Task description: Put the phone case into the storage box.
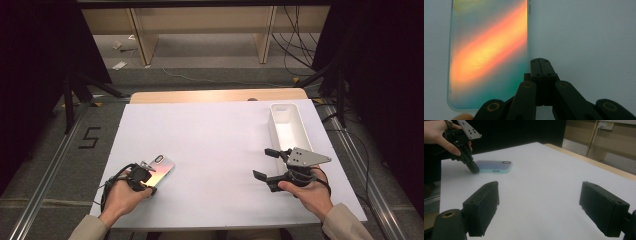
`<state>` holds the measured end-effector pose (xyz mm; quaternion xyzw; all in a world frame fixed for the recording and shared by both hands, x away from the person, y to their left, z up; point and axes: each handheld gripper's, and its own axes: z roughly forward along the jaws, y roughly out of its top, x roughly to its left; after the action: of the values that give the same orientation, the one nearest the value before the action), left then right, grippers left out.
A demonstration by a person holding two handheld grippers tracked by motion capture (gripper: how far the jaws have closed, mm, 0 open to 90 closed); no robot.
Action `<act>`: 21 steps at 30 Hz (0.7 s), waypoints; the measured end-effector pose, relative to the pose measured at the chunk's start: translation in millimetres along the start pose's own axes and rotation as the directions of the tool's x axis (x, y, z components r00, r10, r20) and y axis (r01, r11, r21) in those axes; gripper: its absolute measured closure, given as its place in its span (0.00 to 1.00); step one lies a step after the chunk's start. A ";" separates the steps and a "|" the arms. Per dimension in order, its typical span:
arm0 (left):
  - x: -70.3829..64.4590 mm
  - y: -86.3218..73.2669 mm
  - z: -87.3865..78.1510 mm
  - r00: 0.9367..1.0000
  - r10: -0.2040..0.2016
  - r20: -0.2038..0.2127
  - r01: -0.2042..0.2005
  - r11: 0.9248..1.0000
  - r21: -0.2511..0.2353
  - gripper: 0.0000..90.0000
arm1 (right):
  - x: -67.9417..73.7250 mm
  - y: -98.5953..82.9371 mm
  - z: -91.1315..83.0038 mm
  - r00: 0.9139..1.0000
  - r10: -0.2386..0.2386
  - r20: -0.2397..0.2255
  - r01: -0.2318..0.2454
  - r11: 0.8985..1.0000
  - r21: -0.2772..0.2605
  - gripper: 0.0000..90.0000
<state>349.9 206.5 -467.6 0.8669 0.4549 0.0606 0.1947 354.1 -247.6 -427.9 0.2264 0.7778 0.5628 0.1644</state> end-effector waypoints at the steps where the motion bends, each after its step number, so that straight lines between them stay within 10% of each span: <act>1: 0.4 -0.1 -0.2 1.000 0.002 0.001 -0.002 1.000 0.002 1.00 | 0.0 -0.1 0.1 1.000 -0.001 -0.001 0.001 1.000 0.000 0.19; 15: -1.7 4.3 -4.7 1.000 0.004 0.019 -0.004 1.000 -0.014 0.90 | 0.0 0.0 0.5 1.000 -0.002 -0.007 0.002 1.000 0.001 0.19; 21: -0.6 14.4 -14.1 1.000 0.002 -0.020 -0.004 0.997 -0.077 0.68 | -0.5 0.2 -0.5 1.000 0.004 -0.004 -0.004 1.000 0.001 0.19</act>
<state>356.5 202.6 -449.0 0.8588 0.4527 0.0868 0.2236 354.3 -248.2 -427.6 0.2268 0.7779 0.5633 0.1618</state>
